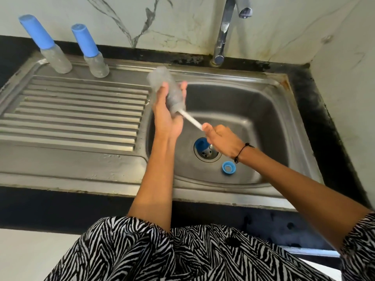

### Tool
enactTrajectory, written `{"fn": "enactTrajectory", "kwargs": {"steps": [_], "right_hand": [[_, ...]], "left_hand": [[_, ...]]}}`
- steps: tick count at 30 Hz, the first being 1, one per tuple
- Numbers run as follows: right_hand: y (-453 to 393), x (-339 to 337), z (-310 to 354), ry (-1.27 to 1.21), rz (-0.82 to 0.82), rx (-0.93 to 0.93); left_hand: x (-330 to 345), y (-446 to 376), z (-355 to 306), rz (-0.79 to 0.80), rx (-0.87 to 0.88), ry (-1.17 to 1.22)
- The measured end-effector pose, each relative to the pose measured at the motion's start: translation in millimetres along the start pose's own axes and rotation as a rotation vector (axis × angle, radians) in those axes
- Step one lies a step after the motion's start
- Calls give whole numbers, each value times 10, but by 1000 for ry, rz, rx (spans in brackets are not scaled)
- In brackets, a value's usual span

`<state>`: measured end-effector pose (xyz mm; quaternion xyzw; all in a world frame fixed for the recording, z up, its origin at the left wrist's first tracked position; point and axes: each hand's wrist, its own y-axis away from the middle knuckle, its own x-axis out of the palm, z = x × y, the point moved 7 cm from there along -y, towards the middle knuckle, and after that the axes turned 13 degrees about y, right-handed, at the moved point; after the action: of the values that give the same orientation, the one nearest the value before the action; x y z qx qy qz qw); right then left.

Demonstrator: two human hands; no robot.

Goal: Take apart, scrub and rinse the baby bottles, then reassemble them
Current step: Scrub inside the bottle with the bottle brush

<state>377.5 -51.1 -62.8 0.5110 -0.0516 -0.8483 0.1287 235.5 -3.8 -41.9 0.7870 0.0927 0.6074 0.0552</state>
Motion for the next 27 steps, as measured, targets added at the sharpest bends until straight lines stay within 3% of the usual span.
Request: {"fn": "enactTrajectory", "kwargs": {"steps": [4,8,10,13,15,18,21,23,27], "right_hand": [[85,122,-11,167,25,13],[43,40,-85,444,-42,84],[-22,-15,-86,383,-54,102],[-21,-29,-4,-43,-8,48],[52,36,66,-245,69,0],[92,91,15,46,48,3],[18,-2,-99,387,-20,83],[-50,-67,-121,370,-51,97],[-40,6,-70,-15,21,5]], "left_hand": [[-171,52,194,-135,-88,-30],[-242,61,179,-240,40,-267],[-162,42,205,-173,28,-297],[87,-37,78,86,50,-130],[143,-37,48,168,-10,-87],[-35,33,171,27,-106,-150],[-162,54,211,-94,-46,-293],[-118,40,232,-100,-72,-278],[-48,10,133,13,-118,-39]]}}
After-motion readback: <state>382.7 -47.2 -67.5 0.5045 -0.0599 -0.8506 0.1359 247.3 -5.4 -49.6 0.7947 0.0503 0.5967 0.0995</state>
